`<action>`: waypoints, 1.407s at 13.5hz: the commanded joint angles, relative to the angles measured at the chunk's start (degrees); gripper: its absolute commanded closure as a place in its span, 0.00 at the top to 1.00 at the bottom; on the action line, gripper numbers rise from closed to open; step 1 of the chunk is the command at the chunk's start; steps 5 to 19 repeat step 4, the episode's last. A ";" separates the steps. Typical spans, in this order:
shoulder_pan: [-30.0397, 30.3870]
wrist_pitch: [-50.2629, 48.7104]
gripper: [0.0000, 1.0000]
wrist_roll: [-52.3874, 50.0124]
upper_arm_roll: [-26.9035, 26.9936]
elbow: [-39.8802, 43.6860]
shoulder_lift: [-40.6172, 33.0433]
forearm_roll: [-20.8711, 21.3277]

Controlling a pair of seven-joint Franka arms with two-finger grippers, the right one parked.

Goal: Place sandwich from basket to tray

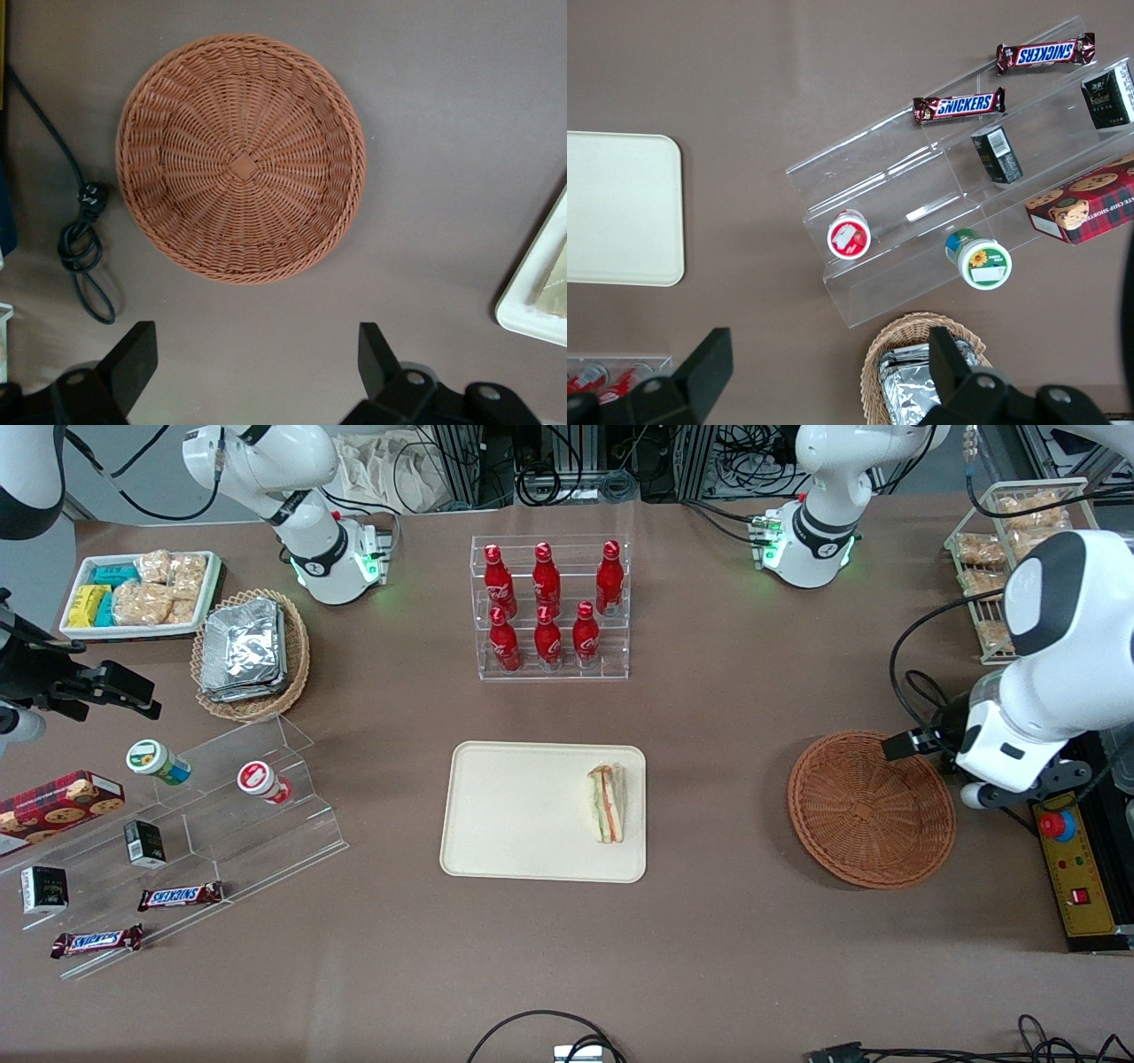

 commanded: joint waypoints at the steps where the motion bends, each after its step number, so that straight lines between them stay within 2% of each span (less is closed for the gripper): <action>1: 0.65 0.86 1.00 1.85 -0.31 -0.94 -2.80 -0.53; 4: 0.56 -6.00 1.00 -0.25 -0.31 8.47 2.92 0.00; 19: 0.56 -6.00 1.00 -0.25 -0.31 8.47 2.92 0.00</action>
